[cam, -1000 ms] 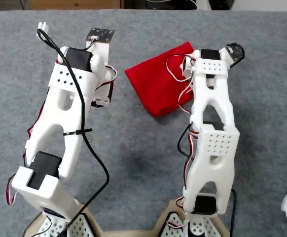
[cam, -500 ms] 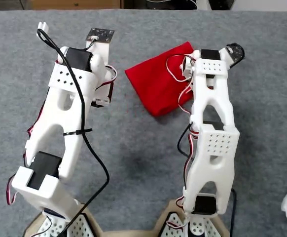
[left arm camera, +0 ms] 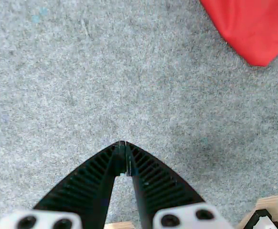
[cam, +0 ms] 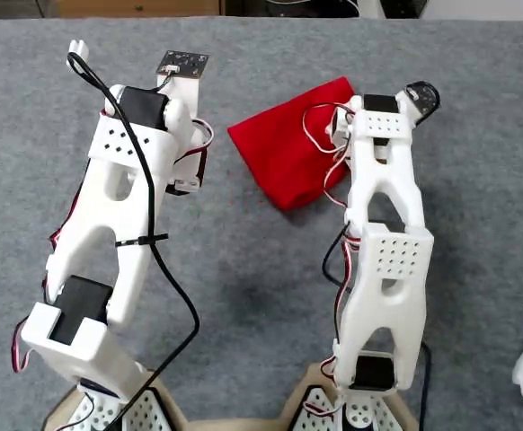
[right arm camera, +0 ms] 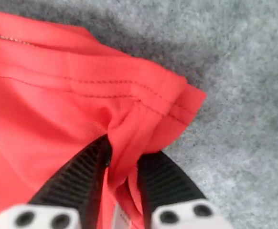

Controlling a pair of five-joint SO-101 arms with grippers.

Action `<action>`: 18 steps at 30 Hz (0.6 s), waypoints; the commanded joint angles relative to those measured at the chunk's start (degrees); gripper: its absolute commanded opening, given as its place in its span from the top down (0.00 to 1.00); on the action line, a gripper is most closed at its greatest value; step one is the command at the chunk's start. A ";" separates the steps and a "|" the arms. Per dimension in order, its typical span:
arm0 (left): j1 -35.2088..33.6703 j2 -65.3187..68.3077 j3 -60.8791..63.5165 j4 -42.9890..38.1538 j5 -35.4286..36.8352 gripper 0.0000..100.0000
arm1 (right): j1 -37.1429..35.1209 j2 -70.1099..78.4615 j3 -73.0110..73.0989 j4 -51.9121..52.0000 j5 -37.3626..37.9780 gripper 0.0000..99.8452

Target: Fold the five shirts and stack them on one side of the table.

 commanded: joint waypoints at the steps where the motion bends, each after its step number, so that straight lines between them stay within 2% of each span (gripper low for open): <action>1: -0.35 -3.47 0.00 0.44 -1.14 0.98 | 1.19 -0.84 -4.70 1.49 0.62 1.00; 8: -0.44 -3.56 -0.62 0.44 -3.16 0.98 | 2.95 -3.65 -17.45 11.87 0.88 1.00; 18: -0.97 -11.56 0.97 0.44 -3.25 0.98 | 9.45 -3.82 -35.56 24.09 8.26 1.00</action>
